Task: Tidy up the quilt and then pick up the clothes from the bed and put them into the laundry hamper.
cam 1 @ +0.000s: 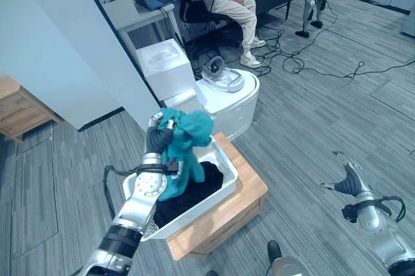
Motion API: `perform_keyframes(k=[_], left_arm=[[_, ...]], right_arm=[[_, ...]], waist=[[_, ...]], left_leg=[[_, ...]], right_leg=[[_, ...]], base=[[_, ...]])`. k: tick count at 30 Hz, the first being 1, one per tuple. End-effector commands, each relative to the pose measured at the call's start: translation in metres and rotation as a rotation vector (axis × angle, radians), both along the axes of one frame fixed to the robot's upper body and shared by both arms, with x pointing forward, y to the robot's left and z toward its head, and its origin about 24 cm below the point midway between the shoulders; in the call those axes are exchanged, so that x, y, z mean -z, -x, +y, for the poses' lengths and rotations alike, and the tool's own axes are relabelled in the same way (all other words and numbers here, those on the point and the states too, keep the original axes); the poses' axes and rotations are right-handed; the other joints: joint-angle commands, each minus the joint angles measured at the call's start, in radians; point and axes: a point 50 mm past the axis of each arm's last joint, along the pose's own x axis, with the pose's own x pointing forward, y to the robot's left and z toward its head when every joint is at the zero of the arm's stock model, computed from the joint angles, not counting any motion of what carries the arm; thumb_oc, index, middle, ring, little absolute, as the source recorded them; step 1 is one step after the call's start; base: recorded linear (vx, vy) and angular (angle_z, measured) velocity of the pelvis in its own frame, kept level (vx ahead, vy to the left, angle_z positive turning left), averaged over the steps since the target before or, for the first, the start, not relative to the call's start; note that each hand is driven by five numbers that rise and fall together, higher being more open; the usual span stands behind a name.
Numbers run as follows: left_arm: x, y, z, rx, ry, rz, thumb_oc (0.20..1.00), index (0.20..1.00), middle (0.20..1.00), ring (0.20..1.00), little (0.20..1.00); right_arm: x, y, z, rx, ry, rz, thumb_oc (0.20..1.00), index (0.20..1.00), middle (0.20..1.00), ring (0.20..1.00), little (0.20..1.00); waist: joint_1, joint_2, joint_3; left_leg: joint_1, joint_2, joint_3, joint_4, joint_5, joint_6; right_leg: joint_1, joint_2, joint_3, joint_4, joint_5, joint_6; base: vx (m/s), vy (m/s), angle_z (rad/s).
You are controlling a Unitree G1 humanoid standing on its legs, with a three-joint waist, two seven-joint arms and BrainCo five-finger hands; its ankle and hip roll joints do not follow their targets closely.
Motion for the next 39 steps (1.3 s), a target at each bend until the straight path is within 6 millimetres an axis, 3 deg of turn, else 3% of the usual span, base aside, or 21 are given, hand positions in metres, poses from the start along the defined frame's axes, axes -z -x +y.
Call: perform_keyframes(k=[1, 2, 3, 4, 5, 6, 7, 8, 9, 15, 16, 23, 24, 26, 27, 30, 32, 35, 39], left_arm=[[-0.013, -0.016, 0.017, -0.068, -0.135, -0.044, 0.200, 0.200, 0.200, 0.200, 0.200], [0.002, -0.015, 0.022, -0.105, -0.137, 0.017, 0.200, 0.200, 0.200, 0.200, 0.200], [0.002, -0.015, 0.022, -0.105, -0.137, 0.017, 0.200, 0.200, 0.200, 0.200, 0.200], [0.027, -0.013, 0.032, -0.188, -0.146, 0.124, 0.200, 0.200, 0.200, 0.200, 0.200], [0.037, -0.011, 0.037, -0.220, -0.148, 0.168, 0.200, 0.200, 0.200, 0.200, 0.200], [0.048, -0.009, 0.043, -0.261, -0.152, 0.224, 0.363, 0.363, 0.363, 0.363, 0.363], [0.059, -0.005, 0.052, -0.296, -0.174, 0.284, 0.947, 0.947, 0.947, 0.947, 0.947], [0.069, -0.003, 0.058, -0.317, -0.195, 0.352, 1.000, 1.000, 1.000, 1.000, 1.000], [0.093, 0.005, 0.073, -0.373, -0.212, 0.506, 1.000, 1.000, 1.000, 1.000, 1.000], [0.100, 0.013, 0.090, -0.462, -0.143, 0.562, 1.000, 1.000, 1.000, 1.000, 1.000], [0.099, 0.015, 0.094, -0.505, -0.050, 0.536, 1.000, 1.000, 1.000, 1.000, 1.000], [0.071, 0.012, 0.105, -0.585, 0.131, 0.339, 1.000, 1.000, 1.000, 1.000, 1.000], [0.050, 0.009, 0.108, -0.599, 0.208, 0.198, 1.000, 1.000, 1.000, 1.000, 1.000], [0.046, 0.013, 0.111, -0.607, 0.224, 0.163, 1.000, 1.000, 1.000, 1.000, 1.000], [0.036, 0.022, 0.118, -0.612, 0.215, 0.103, 1.000, 1.000, 1.000, 1.000, 1.000], [0.033, 0.037, 0.129, -0.628, 0.215, 0.074, 1.000, 1.000, 1.000, 1.000, 1.000], [0.039, 0.052, 0.135, -0.639, 0.217, 0.096, 1.000, 1.000, 1.000, 1.000, 1.000], [0.066, 0.078, 0.136, -0.633, 0.217, 0.230, 1.000, 1.000, 1.000, 1.000, 1.000], [0.132, 0.125, 0.120, -0.629, 0.297, 0.552, 1.000, 1.000, 1.000, 1.000, 1.000]], right_arm=[[-0.009, -0.014, 0.013, -0.014, -0.054, -0.080, 1.000, 1.000, 1.000, 1.000, 1.000], [-0.006, -0.011, 0.013, -0.010, -0.055, -0.068, 1.000, 1.000, 1.000, 1.000, 1.000], [-0.006, -0.011, 0.013, -0.010, -0.055, -0.068, 1.000, 1.000, 1.000, 1.000, 1.000], [-0.002, -0.007, 0.014, -0.006, -0.063, -0.053, 1.000, 1.000, 1.000, 1.000, 1.000], [0.001, -0.005, 0.014, -0.006, -0.066, -0.043, 1.000, 1.000, 1.000, 1.000, 1.000], [0.002, -0.004, 0.016, -0.007, -0.068, -0.037, 1.000, 1.000, 1.000, 1.000, 1.000], [0.004, -0.004, 0.015, -0.007, -0.066, -0.028, 1.000, 1.000, 1.000, 1.000, 1.000], [0.005, -0.003, 0.016, -0.012, -0.070, -0.022, 1.000, 1.000, 1.000, 1.000, 1.000], [0.010, -0.003, 0.018, -0.022, -0.077, 0.013, 1.000, 1.000, 1.000, 1.000, 1.000], [0.014, -0.002, 0.019, -0.042, -0.075, 0.055, 1.000, 1.000, 1.000, 1.000, 1.000], [0.015, -0.002, 0.018, -0.049, -0.067, 0.071, 1.000, 1.000, 1.000, 1.000, 1.000], [0.028, -0.003, 0.007, 0.021, -0.052, 0.133, 1.000, 1.000, 1.000, 1.000, 1.000], [0.035, -0.003, -0.001, 0.090, -0.069, 0.153, 1.000, 1.000, 1.000, 1.000, 1.000], [0.039, -0.002, -0.002, 0.110, -0.084, 0.163, 1.000, 1.000, 1.000, 1.000, 1.000], [0.049, 0.004, -0.010, 0.174, -0.106, 0.200, 1.000, 1.000, 1.000, 1.000, 1.000], [0.066, 0.019, -0.019, 0.268, -0.141, 0.275, 1.000, 1.000, 1.000, 1.000, 1.000], [0.078, 0.031, -0.026, 0.330, -0.150, 0.334, 1.000, 1.000, 1.000, 1.000, 1.000], [0.095, 0.052, -0.034, 0.466, -0.230, 0.402, 1.000, 1.000, 1.000, 1.000, 1.000], [0.112, 0.067, -0.031, 0.567, -0.349, 0.475, 1.000, 1.000, 1.000, 1.000, 1.000]], waist=[[0.022, -0.069, 0.003], [0.021, -0.075, 0.002], [0.021, -0.075, 0.002], [0.019, -0.087, 0.000], [0.018, -0.091, 0.000], [0.019, -0.095, 0.000], [0.018, -0.100, 0.002], [0.017, -0.102, 0.001], [0.015, -0.106, 0.001], [0.024, -0.113, -0.001], [0.031, -0.115, -0.001], [0.066, -0.119, -0.011], [0.083, -0.121, -0.012], [0.089, -0.123, -0.018], [0.103, -0.124, -0.020], [0.123, -0.123, -0.024], [0.137, -0.122, -0.023], [0.152, -0.119, -0.021], [0.165, -0.113, -0.018]], left_leg=[[0.112, 0.072, -0.042, 0.006, -0.029, -0.074], [0.111, 0.074, -0.041, 0.005, -0.029, -0.075], [0.111, 0.074, -0.041, 0.005, -0.029, -0.075], [0.110, 0.077, -0.038, 0.002, -0.032, -0.075], [0.109, 0.078, -0.036, 0.000, -0.034, -0.076], [0.107, 0.079, -0.035, -0.001, -0.035, -0.077], [0.104, 0.081, -0.032, -0.002, -0.034, -0.078], [0.102, 0.082, -0.031, -0.003, -0.035, -0.079], [0.102, 0.084, -0.022, -0.005, -0.036, -0.080], [0.117, 0.088, -0.023, -0.005, -0.035, -0.083], [0.124, 0.091, -0.028, -0.005, -0.032, -0.084], [0.131, 0.089, -0.054, 0.002, -0.019, -0.084], [0.135, 0.086, -0.066, 0.005, -0.024, -0.083], [0.130, 0.084, -0.071, 0.006, -0.019, -0.082], [0.131, 0.081, -0.080, 0.007, -0.020, -0.081], [0.133, 0.077, -0.093, 0.010, -0.023, -0.078], [0.131, 0.072, -0.105, 0.013, -0.025, -0.076], [0.124, 0.064, -0.123, 0.017, -0.028, -0.072], [0.115, 0.051, -0.134, 0.023, -0.044, -0.061]], right_leg=[[0.031, -0.080, -0.018, -0.002, -0.077, 0.095], [0.031, -0.077, -0.019, -0.002, -0.077, 0.094], [0.031, -0.077, -0.019, -0.002, -0.077, 0.094], [0.027, -0.072, -0.017, -0.002, -0.077, 0.094], [0.025, -0.071, -0.017, -0.002, -0.076, 0.094], [0.020, -0.069, -0.018, -0.001, -0.076, 0.094], [0.016, -0.066, -0.018, 0.000, -0.075, 0.095], [0.012, -0.065, -0.019, 0.000, -0.074, 0.095], [0.012, -0.061, -0.017, -0.002, -0.075, 0.097], [0.028, -0.054, -0.019, 0.000, -0.080, 0.093], [0.040, -0.053, -0.024, 0.002, -0.084, 0.091], [0.068, -0.059, -0.045, 0.006, -0.087, 0.088], [0.079, -0.065, -0.056, 0.011, -0.089, 0.090], [0.077, -0.068, -0.058, 0.011, -0.086, 0.088], [0.086, -0.073, -0.065, 0.012, -0.086, 0.089], [0.099, -0.083, -0.075, 0.013, -0.085, 0.090], [0.107, -0.090, -0.084, 0.014, -0.085, 0.091], [0.113, -0.101, -0.099, 0.014, -0.081, 0.093], [0.115, -0.116, -0.106, 0.014, -0.077, 0.095]], base=[[0.04, -0.024, -0.03], [0.00, 0.000, 0.00], [0.04, -0.024, 0.00], [0.00, 0.000, 0.00], [0.04, -0.027, -0.03], [0.00, -0.019, -0.05], [0.00, -0.006, -0.04], [0.00, 0.000, 0.00], [0.00, 0.000, 0.00], [0.02, 0.006, -0.01], [0.00, 0.032, 0.01], [-0.01, 0.026, 0.08], [-0.03, 0.014, 0.13], [-0.02, 0.011, 0.12], [-0.01, 0.014, 0.13], [-0.01, 0.016, 0.15], [-0.02, 0.013, 0.14], [-0.02, 0.016, 0.19], [-0.03, 0.025, 0.16]])
